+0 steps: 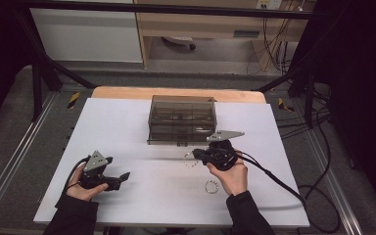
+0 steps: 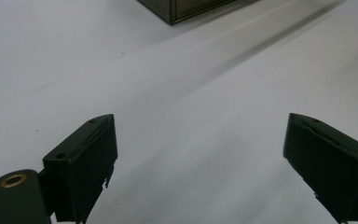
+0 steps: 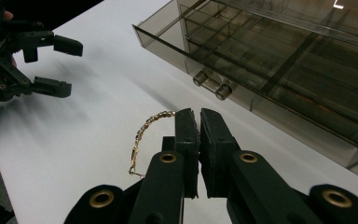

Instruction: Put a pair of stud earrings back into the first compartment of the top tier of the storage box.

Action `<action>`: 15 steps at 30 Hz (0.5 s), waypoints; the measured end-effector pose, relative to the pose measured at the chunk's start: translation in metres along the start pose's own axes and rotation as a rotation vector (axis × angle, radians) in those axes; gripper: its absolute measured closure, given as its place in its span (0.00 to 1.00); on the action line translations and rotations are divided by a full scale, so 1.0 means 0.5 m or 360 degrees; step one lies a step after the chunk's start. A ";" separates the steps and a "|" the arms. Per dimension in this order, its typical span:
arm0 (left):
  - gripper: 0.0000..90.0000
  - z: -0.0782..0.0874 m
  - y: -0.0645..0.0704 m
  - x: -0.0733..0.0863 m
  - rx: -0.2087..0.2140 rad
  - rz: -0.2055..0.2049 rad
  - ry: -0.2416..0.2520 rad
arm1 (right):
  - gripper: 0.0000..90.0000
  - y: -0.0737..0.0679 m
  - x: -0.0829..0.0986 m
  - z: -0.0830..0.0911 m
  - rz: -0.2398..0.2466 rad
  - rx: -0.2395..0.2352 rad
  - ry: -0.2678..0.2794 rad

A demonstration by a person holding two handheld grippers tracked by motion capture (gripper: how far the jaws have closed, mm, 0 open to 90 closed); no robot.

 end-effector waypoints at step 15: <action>0.11 -0.001 0.000 0.001 0.0001 -0.0001 -0.0006 | 0.96 -0.017 -0.050 -0.022 0.0006 -0.0001 0.0036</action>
Point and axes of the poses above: each handheld gripper's, and its own axes: z roughly backward along the jaws, x roughly out of its underside, y roughly to its right, the point moved 3 cm from there along -z, roughly forward along the jaws, and after that the axes turned 14 degrees about x, right-handed, at the moved point
